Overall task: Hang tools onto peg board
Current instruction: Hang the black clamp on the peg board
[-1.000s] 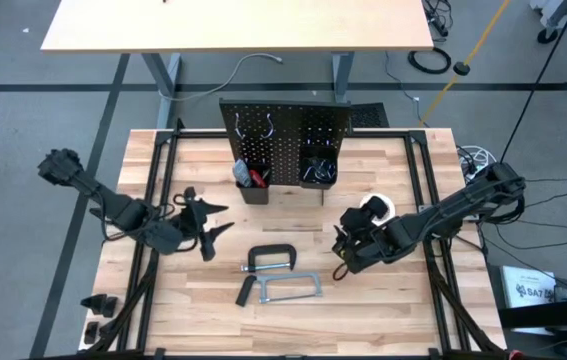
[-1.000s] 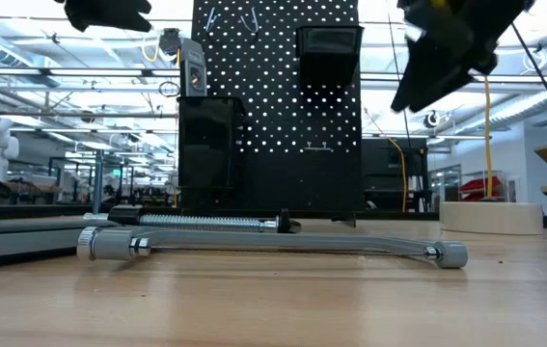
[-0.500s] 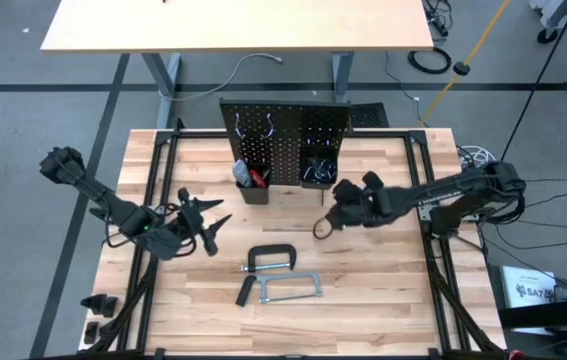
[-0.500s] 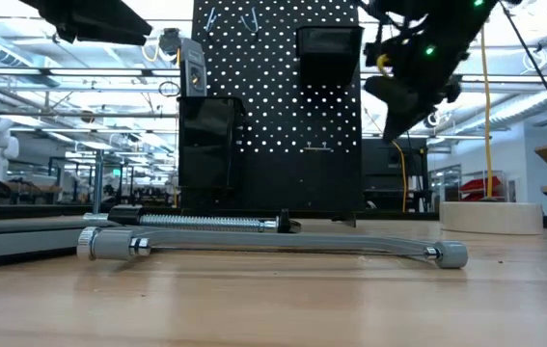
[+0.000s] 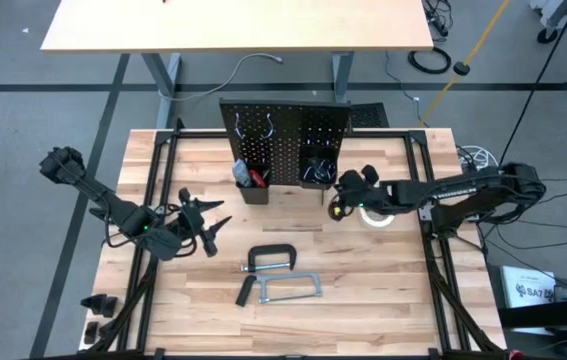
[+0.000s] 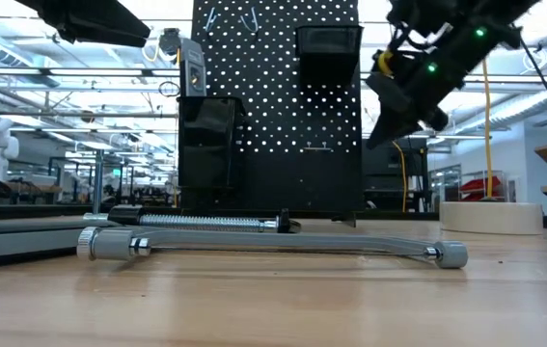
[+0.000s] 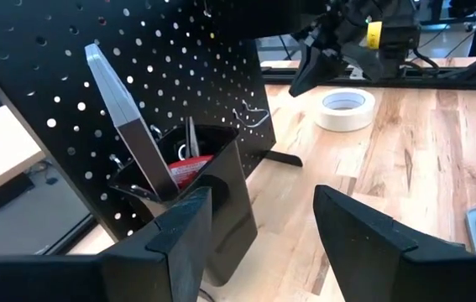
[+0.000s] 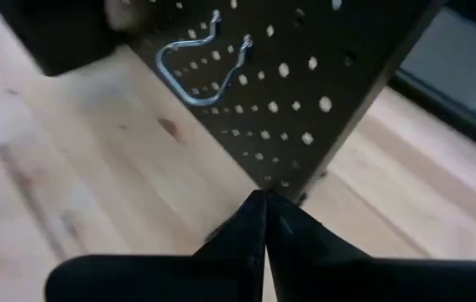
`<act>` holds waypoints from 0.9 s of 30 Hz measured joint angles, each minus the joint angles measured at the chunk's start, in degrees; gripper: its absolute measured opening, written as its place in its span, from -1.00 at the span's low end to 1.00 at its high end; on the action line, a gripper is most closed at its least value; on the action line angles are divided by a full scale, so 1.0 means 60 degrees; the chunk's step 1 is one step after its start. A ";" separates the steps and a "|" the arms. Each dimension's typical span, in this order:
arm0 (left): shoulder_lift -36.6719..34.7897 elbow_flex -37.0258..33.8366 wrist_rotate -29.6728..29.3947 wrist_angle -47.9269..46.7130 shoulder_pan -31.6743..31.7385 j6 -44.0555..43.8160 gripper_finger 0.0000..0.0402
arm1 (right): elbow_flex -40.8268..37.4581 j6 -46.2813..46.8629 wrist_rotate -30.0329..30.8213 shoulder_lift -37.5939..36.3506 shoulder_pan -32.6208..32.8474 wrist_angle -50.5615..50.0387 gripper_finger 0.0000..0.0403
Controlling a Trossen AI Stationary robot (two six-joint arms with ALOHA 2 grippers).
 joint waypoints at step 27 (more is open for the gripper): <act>0.0004 0.0000 0.1609 0.0456 0.0000 -0.0003 0.07 | -0.1807 0.2472 -0.2369 -0.0493 0.0853 0.1855 -1.00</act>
